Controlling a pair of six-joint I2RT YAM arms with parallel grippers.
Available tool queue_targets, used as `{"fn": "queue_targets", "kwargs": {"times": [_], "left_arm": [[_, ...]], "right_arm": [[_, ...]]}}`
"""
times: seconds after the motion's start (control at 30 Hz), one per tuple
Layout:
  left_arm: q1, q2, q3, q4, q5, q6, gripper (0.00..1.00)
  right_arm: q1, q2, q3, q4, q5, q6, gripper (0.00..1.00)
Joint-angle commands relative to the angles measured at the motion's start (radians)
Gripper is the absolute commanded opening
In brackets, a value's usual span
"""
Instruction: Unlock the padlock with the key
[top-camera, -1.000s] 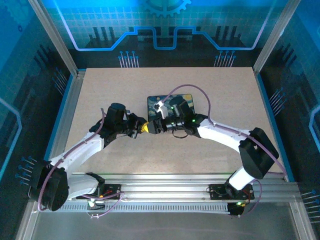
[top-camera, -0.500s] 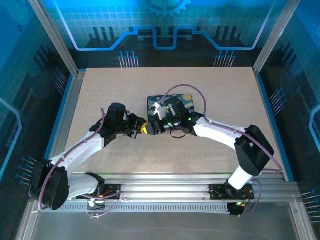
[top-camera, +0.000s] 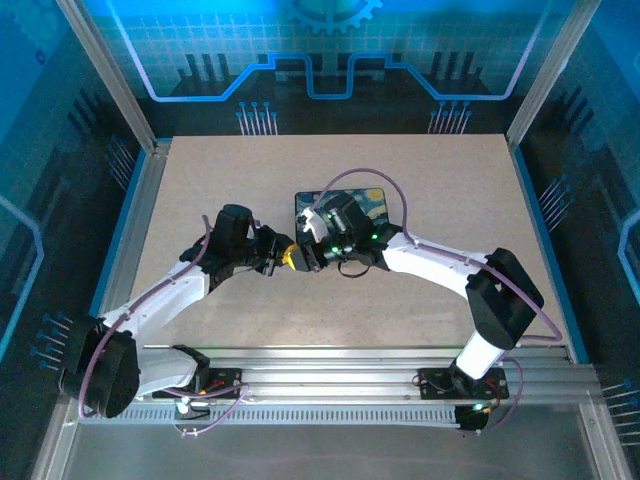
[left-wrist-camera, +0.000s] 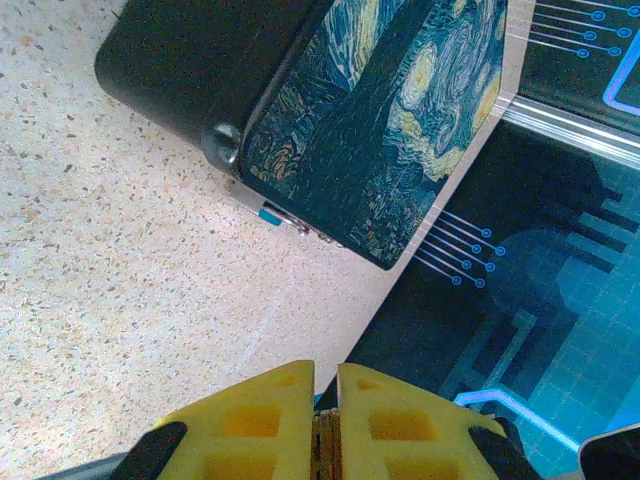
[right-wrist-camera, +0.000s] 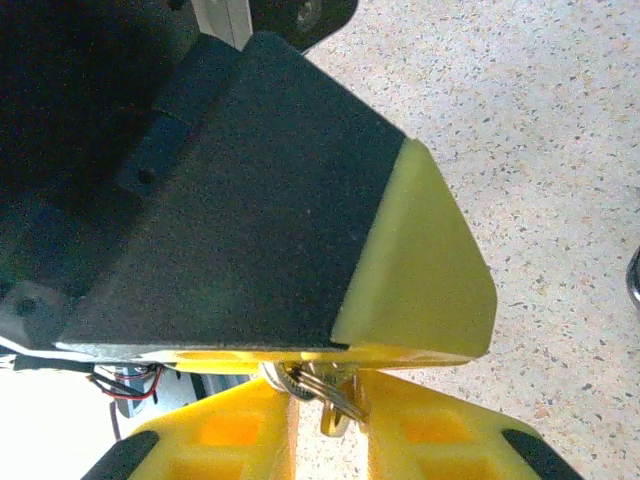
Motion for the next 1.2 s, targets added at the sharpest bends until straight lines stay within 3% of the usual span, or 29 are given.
{"fn": "queue_targets", "kwargs": {"times": [0.0, 0.47, 0.53, 0.7, 0.8, 0.87, 1.03, 1.17], "left_arm": [[-0.002, 0.002, 0.037, -0.012, 0.033, 0.022, 0.0], [-0.001, 0.009, 0.073, -0.049, 0.026, 0.055, 0.01], [-0.002, 0.009, 0.08, -0.055, 0.026, 0.063, 0.05], [0.002, 0.023, 0.1, -0.082, 0.02, 0.094, 0.3], [0.016, 0.032, 0.116, -0.101, 0.021, 0.115, 0.52], [0.033, 0.034, 0.128, -0.129, 0.015, 0.142, 0.61], [0.081, 0.028, 0.131, -0.175, 0.019, 0.194, 0.65], [0.086, 0.021, 0.125, -0.147, 0.057, 0.211, 0.6]], "right_arm": [[0.015, 0.014, 0.022, -0.024, 0.019, -0.017, 0.18], [-0.005, -0.004, 0.001, 0.009, 0.003, 0.034, 0.04], [-0.015, -0.009, -0.01, 0.027, -0.007, 0.052, 0.02], [-0.048, -0.023, -0.056, 0.102, -0.051, 0.11, 0.01], [-0.067, -0.033, -0.09, 0.157, -0.081, 0.149, 0.01], [-0.082, -0.042, -0.117, 0.208, -0.102, 0.19, 0.01], [-0.143, -0.063, -0.2, 0.37, -0.136, 0.344, 0.01], [-0.182, -0.085, -0.224, 0.447, -0.13, 0.415, 0.02]]}}
